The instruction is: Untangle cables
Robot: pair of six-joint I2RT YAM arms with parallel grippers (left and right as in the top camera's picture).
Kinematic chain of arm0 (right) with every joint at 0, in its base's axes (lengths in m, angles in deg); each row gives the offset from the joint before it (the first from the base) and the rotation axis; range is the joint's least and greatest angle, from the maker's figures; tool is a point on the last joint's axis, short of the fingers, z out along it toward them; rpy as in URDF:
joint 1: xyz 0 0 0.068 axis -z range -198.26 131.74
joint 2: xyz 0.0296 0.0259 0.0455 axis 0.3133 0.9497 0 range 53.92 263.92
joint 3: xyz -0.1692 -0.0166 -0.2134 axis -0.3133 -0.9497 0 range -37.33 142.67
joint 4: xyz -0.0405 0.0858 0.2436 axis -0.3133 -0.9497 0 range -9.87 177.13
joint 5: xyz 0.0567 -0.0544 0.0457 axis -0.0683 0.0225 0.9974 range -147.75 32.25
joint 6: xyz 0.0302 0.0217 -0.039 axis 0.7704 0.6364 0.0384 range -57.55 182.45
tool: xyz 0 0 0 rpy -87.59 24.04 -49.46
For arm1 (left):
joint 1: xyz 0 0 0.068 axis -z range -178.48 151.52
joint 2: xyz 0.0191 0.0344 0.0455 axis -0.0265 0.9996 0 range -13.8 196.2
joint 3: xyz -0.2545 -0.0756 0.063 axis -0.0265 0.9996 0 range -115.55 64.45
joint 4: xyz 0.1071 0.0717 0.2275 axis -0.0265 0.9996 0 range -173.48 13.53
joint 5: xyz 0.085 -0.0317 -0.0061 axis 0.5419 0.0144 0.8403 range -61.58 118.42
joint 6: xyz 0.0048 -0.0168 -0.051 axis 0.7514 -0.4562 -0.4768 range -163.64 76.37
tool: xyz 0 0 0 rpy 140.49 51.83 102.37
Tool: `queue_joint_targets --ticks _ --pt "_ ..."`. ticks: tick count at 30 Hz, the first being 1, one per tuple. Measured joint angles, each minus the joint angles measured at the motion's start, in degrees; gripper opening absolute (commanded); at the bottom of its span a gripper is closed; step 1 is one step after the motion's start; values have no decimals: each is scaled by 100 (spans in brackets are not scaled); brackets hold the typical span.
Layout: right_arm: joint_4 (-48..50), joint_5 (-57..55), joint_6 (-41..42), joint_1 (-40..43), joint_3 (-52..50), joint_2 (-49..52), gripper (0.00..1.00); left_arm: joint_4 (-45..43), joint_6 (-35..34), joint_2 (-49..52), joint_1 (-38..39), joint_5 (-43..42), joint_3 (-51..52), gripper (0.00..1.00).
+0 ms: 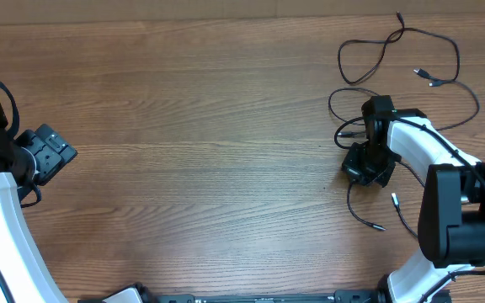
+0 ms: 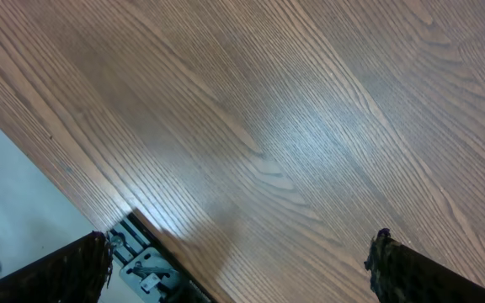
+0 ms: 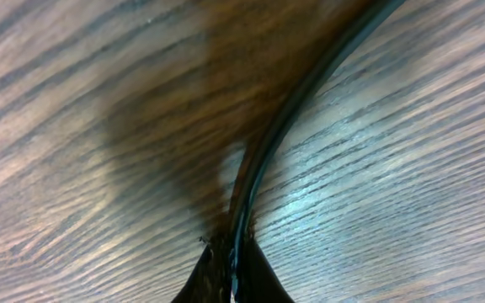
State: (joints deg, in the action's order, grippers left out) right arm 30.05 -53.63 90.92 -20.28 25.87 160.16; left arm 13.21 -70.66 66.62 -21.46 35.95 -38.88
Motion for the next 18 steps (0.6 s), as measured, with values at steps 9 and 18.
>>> queue_joint_targets --ticks 9,18 --pt "-90 103 44 0 -103 -334 30 0 0 0 0 0 0 99" --pt "-101 129 -2 0 -103 -643 97 0 0 0 0 0 0 100"
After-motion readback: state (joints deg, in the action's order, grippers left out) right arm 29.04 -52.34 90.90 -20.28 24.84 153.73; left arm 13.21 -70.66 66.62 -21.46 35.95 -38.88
